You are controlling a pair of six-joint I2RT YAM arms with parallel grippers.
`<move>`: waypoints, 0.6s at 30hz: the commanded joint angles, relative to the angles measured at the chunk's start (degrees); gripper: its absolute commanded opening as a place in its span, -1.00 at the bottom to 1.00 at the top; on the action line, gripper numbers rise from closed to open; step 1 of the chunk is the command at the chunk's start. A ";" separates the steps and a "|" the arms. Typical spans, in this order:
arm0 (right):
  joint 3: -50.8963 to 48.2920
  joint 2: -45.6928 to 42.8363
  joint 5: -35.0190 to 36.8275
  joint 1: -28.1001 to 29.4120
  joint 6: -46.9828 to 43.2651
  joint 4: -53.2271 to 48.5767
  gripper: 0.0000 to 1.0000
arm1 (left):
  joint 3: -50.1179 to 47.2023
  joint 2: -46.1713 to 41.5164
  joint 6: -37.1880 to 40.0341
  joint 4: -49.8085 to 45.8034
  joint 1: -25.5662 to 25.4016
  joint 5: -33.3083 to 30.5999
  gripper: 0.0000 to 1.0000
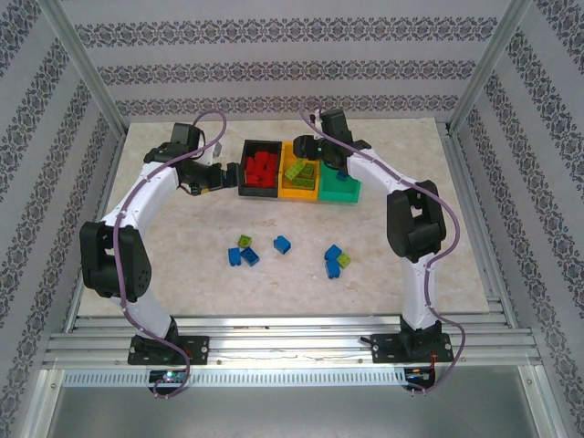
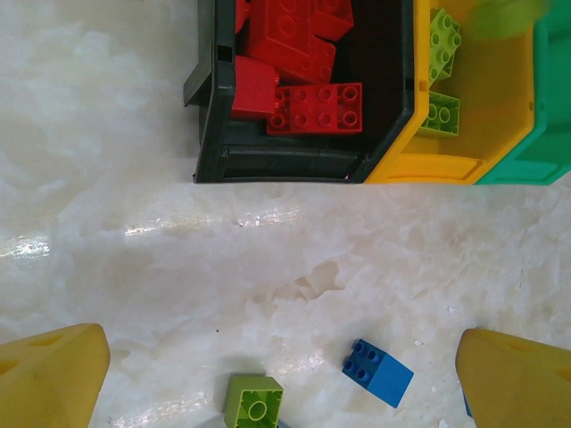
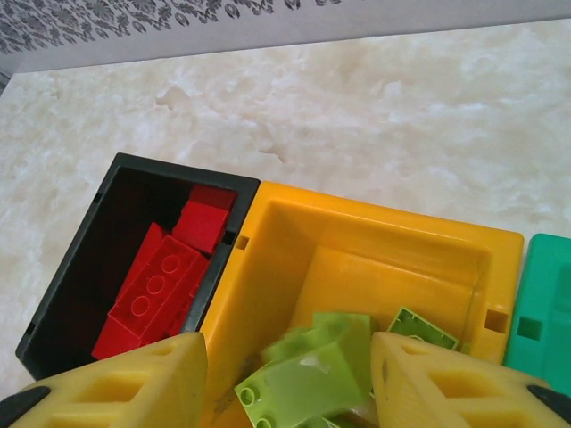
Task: Sort the legos into containers by color
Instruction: Place the lego in the container, then pick up the lego from the center of the table.
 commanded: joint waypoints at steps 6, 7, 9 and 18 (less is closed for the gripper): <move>-10.11 -8.40 -3.01 1.52 -3.77 2.24 0.04 | 0.73 0.09 1.27 -0.57 0.10 -0.07 0.99; -11.88 -9.82 -3.36 1.76 -4.41 2.42 0.04 | 0.73 0.06 1.36 -0.54 0.09 -0.40 0.99; -14.96 -12.60 -3.76 2.31 -5.92 2.32 0.05 | 0.71 0.23 1.42 -0.49 0.09 -0.59 0.99; -35.93 -31.42 1.24 6.11 -14.01 9.74 0.07 | 1.83 2.94 1.65 -2.94 -0.17 -2.50 0.99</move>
